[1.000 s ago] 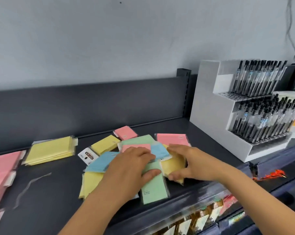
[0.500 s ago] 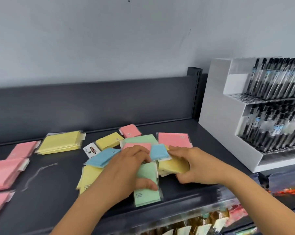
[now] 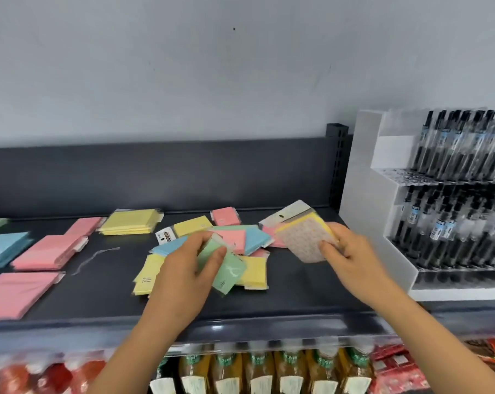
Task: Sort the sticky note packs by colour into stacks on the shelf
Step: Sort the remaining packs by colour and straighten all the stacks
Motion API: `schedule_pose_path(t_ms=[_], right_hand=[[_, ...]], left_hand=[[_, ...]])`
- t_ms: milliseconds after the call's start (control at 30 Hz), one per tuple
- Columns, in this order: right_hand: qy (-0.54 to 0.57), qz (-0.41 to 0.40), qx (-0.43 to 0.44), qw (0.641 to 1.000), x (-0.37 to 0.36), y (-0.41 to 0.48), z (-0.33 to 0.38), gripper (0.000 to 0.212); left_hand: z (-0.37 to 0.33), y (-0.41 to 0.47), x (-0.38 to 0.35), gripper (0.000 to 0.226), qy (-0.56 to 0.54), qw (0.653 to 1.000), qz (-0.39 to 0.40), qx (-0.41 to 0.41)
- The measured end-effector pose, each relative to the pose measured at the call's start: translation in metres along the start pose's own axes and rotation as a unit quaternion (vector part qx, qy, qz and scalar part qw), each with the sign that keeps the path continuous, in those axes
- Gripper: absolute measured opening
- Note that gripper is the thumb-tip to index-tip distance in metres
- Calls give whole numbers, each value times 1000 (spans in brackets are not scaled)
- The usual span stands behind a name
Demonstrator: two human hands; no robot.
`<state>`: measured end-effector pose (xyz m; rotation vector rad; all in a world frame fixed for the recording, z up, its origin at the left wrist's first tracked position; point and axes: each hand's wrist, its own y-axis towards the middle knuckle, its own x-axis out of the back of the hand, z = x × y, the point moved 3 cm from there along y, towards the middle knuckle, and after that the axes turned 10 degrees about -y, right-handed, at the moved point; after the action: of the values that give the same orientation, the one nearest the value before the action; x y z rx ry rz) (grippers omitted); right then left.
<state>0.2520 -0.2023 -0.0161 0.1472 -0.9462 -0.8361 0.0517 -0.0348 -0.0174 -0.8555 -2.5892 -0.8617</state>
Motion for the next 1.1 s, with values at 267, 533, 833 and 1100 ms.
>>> schedule_pose_path(t_ms=[267,533,833,1100], right_hand=[[123,-22,-13,992,-9,-4,15,34],[172,-1,38,984,-44,-6,56,32],[150,3,78,986,-97,-2,125,40],[126,10,74,989,-140,2,160,29]], left_hand=[[5,-28,18,17,-79,991,-107,18],[14,-55,68,11,-97,973,-210,-1],[46,-77,142,11,-80,962,-262,23],[76,-81,193,16,-73,962,-260,43]])
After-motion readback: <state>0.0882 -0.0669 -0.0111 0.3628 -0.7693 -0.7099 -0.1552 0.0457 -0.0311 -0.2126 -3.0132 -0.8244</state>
